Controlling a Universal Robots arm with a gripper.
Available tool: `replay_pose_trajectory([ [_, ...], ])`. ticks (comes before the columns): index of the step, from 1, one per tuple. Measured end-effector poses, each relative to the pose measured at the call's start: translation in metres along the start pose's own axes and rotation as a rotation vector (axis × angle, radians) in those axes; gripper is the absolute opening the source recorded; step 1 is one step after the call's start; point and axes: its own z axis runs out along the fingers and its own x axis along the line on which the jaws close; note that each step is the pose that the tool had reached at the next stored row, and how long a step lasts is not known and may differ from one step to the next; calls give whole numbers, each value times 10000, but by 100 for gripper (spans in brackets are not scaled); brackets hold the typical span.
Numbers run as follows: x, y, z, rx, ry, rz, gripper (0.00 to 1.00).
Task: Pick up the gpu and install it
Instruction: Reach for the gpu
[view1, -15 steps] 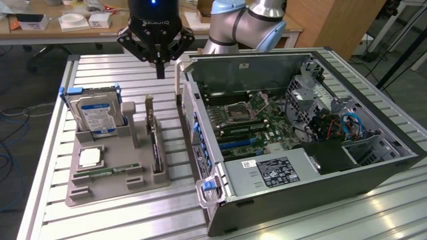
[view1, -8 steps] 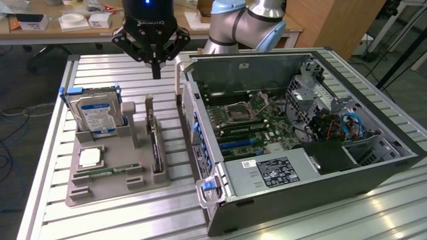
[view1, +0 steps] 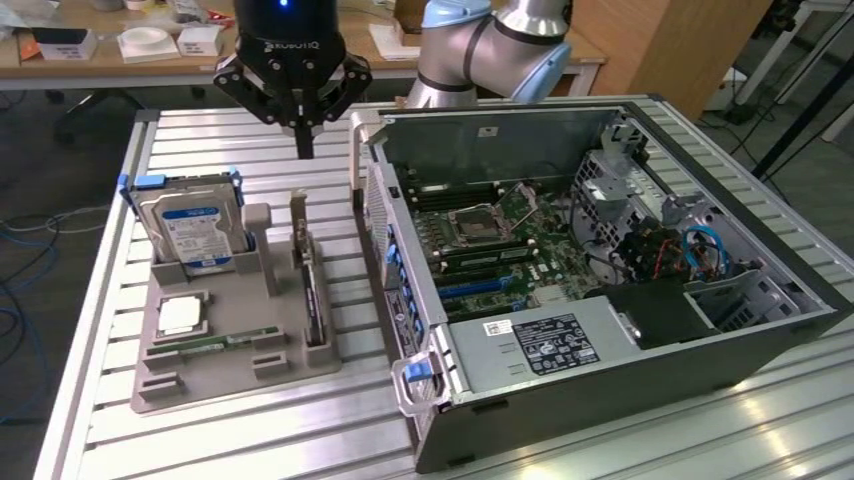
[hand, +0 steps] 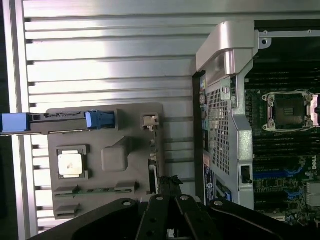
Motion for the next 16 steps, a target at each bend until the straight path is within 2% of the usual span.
replay_pose_trajectory([
  [16,136,-10,-3,0,0,-1,11],
])
